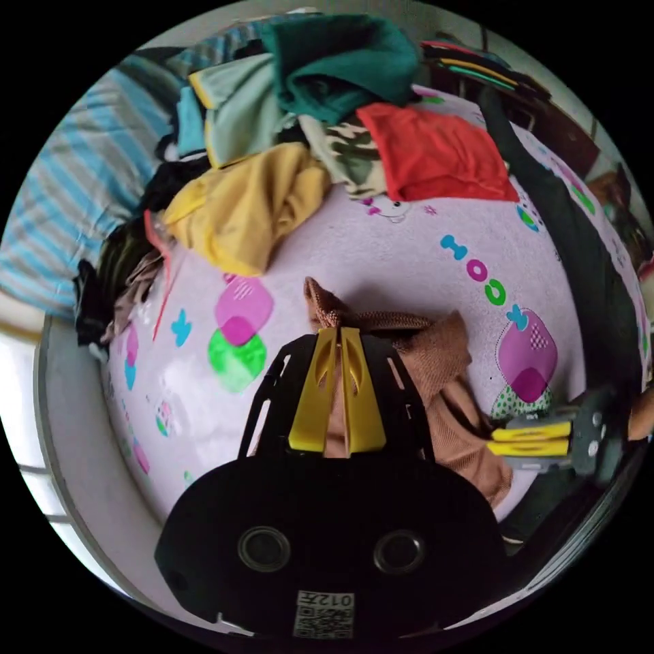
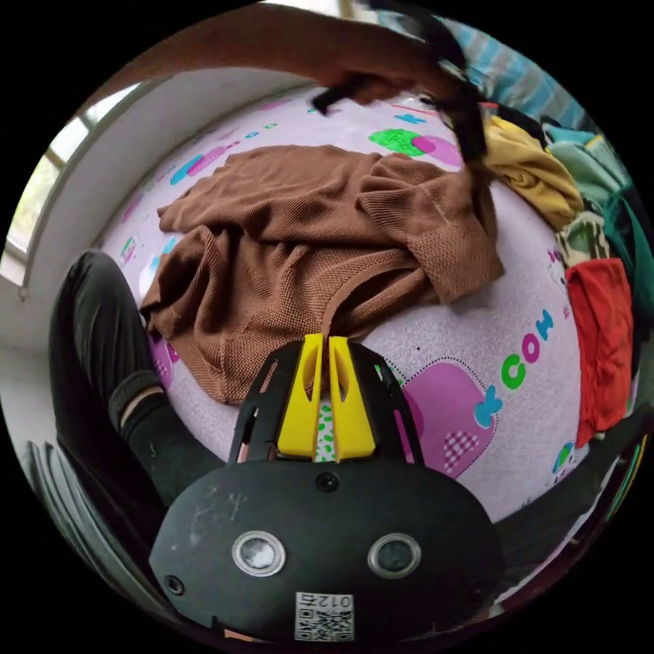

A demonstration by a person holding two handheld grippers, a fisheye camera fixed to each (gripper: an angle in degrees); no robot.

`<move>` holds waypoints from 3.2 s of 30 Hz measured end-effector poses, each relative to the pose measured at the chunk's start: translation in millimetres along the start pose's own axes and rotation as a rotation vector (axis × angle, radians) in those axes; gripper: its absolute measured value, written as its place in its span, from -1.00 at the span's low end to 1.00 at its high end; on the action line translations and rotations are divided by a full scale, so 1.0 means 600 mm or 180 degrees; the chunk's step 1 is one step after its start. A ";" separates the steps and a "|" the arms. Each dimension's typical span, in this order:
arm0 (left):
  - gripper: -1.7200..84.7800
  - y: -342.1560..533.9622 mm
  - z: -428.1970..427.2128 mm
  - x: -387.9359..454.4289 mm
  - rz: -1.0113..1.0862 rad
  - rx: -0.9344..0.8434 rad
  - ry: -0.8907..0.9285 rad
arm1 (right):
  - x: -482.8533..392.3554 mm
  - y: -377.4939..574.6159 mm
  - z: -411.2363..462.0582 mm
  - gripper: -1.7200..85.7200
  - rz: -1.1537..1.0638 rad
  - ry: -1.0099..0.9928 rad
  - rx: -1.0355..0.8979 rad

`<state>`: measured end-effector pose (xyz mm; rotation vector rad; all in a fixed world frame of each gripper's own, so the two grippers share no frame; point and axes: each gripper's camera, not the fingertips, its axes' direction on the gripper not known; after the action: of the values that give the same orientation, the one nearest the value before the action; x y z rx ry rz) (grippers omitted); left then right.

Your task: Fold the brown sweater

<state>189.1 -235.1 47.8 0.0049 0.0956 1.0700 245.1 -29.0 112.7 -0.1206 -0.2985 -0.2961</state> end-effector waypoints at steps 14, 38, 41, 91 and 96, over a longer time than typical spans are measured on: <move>-0.96 0.481 -0.485 -0.244 -0.1455 0.0766 -0.0686 | -0.077 -0.089 -0.345 -0.98 -0.0713 0.0525 0.1098; -0.87 0.802 -0.183 -0.336 -0.1775 -0.0628 0.0523 | -0.113 -0.189 -0.217 -0.92 -0.1113 0.0133 -0.0230; -0.79 0.860 -0.222 -0.362 -0.1885 -0.0322 0.0533 | -0.082 -0.168 -0.257 -0.82 -0.0972 0.0049 0.0011; -0.97 1.115 -1.229 -0.008 -0.1835 0.0789 -0.1947 | -0.351 -0.002 -1.108 -0.98 -0.1415 0.1421 0.2168; -0.97 1.137 -1.252 0.006 -0.1730 0.0766 -0.1959 | -0.427 -0.019 -1.134 -0.98 -0.1317 0.1726 0.2052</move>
<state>-466.8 64.1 -666.1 0.4965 -0.3172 0.4737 192.5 -80.1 -610.8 0.6580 0.1354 -0.6112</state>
